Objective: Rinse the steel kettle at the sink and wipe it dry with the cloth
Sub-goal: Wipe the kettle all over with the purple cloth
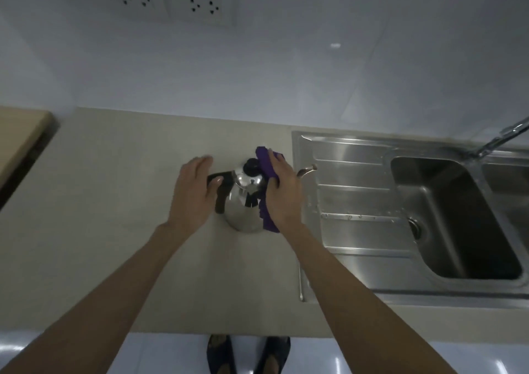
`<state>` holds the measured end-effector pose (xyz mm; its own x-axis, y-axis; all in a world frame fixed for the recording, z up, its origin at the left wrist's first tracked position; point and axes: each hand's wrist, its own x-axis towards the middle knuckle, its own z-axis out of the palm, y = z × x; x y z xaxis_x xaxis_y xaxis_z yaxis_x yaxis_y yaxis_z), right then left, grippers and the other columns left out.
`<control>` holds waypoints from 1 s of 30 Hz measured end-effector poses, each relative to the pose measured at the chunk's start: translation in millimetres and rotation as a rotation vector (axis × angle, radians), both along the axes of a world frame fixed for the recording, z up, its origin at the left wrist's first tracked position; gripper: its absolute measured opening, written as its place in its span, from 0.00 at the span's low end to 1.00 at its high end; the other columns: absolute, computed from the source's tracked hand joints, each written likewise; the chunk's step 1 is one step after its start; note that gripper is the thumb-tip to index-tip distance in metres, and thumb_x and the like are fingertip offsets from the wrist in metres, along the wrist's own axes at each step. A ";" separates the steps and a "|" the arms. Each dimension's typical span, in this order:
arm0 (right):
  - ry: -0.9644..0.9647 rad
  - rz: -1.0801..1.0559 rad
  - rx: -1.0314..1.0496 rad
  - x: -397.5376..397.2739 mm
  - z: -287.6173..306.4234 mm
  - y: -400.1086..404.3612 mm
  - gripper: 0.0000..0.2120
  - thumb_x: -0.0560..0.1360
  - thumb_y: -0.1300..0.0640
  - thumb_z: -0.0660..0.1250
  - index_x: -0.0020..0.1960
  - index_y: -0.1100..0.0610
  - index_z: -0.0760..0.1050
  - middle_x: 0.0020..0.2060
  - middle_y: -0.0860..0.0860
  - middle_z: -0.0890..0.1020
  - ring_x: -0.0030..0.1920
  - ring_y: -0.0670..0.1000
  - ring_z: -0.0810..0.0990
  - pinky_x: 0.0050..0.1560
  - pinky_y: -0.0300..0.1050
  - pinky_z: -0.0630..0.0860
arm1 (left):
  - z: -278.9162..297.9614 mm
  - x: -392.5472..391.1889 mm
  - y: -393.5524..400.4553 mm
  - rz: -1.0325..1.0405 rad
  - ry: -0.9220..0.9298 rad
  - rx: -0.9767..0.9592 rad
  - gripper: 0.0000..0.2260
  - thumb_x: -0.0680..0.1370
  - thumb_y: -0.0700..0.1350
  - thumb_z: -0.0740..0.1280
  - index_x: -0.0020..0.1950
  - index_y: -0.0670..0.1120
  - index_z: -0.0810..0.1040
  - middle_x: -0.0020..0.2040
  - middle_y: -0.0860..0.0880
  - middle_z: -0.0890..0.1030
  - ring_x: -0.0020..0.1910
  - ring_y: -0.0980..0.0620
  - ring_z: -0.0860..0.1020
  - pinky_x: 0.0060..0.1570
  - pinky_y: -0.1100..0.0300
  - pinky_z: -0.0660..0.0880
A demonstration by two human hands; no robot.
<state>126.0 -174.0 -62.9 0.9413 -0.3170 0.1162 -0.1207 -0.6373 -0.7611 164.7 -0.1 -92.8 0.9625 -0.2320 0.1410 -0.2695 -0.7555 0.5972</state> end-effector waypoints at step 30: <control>-0.203 0.408 -1.235 -20.7 4.1 17.3 0.25 0.67 0.61 0.70 0.64 0.51 0.77 0.64 0.46 0.79 0.65 0.57 0.75 0.61 0.52 0.74 | -2.5 17.7 37.0 -0.240 0.317 -0.313 0.16 0.79 0.39 0.66 0.67 0.42 0.74 0.60 0.47 0.80 0.55 0.55 0.78 0.54 0.77 0.69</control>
<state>105.3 -156.7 -58.8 0.8750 0.4003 0.2722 0.2916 -0.8847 0.3637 182.4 36.9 -95.3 0.8940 -0.4452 -0.0513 -0.1827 -0.4665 0.8655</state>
